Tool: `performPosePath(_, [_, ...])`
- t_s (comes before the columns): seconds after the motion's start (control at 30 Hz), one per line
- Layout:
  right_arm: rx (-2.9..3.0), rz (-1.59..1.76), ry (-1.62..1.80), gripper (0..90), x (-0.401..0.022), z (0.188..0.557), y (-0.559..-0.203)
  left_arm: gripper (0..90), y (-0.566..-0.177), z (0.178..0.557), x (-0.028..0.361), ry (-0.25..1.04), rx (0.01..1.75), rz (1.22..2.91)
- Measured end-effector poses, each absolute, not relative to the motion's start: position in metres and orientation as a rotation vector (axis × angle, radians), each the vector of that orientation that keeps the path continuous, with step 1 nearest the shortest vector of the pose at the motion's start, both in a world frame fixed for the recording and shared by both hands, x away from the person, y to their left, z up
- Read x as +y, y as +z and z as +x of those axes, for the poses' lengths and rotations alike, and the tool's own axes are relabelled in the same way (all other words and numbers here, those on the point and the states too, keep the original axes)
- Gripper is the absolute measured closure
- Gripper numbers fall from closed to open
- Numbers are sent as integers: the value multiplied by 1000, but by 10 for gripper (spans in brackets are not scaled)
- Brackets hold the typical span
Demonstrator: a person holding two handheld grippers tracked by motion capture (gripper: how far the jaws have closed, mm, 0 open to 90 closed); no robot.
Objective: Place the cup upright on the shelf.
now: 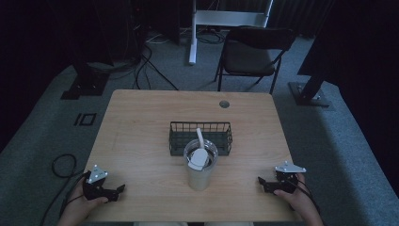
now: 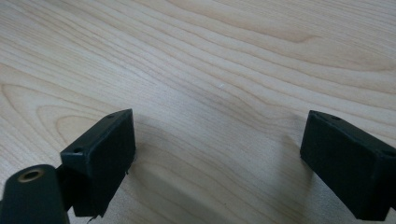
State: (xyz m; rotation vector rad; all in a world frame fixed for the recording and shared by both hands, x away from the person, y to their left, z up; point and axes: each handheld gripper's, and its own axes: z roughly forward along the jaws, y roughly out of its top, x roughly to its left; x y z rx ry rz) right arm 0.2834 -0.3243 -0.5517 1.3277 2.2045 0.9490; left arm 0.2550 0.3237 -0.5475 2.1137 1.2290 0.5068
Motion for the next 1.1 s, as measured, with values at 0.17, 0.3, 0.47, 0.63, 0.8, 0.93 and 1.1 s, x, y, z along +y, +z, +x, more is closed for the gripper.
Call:
performPosePath(0.17, [2205,1329,950,99,-324,284,-552,16,-548,255,324,506,1229,2114])
performPosePath(0.3, [2213,1320,954,98,-325,285,-552,17,-547,255,324,505,1229,2114])
performPosePath(0.47, [2213,1320,953,98,-325,284,-552,16,-547,255,324,505,1229,2115])
performPosePath(0.63, [2213,1319,954,98,-325,284,-552,16,-547,255,324,507,1228,2115])
performPosePath(0.8, [2217,1315,956,99,-325,284,-552,16,-547,254,323,506,1227,2116])
performPosePath(0.93, [2220,1310,958,100,-325,284,-552,17,-547,253,323,497,1208,2124])
performPosePath(1.1, [2242,1283,968,99,-324,283,-552,17,-547,251,322,504,1188,2132])
